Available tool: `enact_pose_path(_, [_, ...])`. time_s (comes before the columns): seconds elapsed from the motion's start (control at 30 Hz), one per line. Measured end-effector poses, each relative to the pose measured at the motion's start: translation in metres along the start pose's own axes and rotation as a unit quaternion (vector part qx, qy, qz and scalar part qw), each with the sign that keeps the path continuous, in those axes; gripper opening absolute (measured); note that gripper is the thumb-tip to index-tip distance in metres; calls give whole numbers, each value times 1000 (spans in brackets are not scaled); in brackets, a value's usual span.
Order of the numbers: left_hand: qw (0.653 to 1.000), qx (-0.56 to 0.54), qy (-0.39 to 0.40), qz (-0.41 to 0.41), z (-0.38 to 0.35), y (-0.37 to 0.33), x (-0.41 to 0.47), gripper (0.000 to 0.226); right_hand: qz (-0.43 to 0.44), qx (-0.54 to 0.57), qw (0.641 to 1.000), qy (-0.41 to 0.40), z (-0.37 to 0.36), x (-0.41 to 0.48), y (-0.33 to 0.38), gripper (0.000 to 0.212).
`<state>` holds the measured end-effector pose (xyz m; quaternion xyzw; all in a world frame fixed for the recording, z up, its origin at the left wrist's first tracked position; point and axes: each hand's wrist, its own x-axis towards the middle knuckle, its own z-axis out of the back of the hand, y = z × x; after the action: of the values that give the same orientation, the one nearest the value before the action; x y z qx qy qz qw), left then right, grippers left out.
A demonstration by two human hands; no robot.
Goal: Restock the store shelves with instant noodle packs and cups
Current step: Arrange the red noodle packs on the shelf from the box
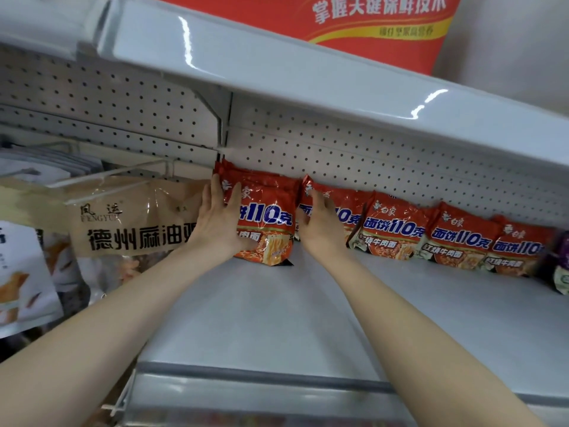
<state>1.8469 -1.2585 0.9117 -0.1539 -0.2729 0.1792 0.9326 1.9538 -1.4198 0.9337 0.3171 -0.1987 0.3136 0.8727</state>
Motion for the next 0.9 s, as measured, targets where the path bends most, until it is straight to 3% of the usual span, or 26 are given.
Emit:
enact_pose_path(0.17, [998, 48, 30, -26, -6, 10, -10, 122, 38, -31, 993, 110, -9, -25, 25, 100])
enact_pose_path(0.23, [998, 46, 18, -30, -8, 12, -10, 117, 25, -45, 991, 123, -16, -28, 29, 106])
enact_pose_path(0.37, [998, 41, -8, -37, -13, 14, -8, 106, -2, -44, 993, 114, -25, -27, 34, 104])
enact_pose_path(0.63, [998, 43, 0, -45, -1, 12, -10, 109, -16, -37, 996, 83, -22, -28, 29, 103])
enact_pose_path(0.9, [997, 40, 4, -60, 17, -50, -46, 102, 9, -6, 999, 43, 36, -67, -5, 91])
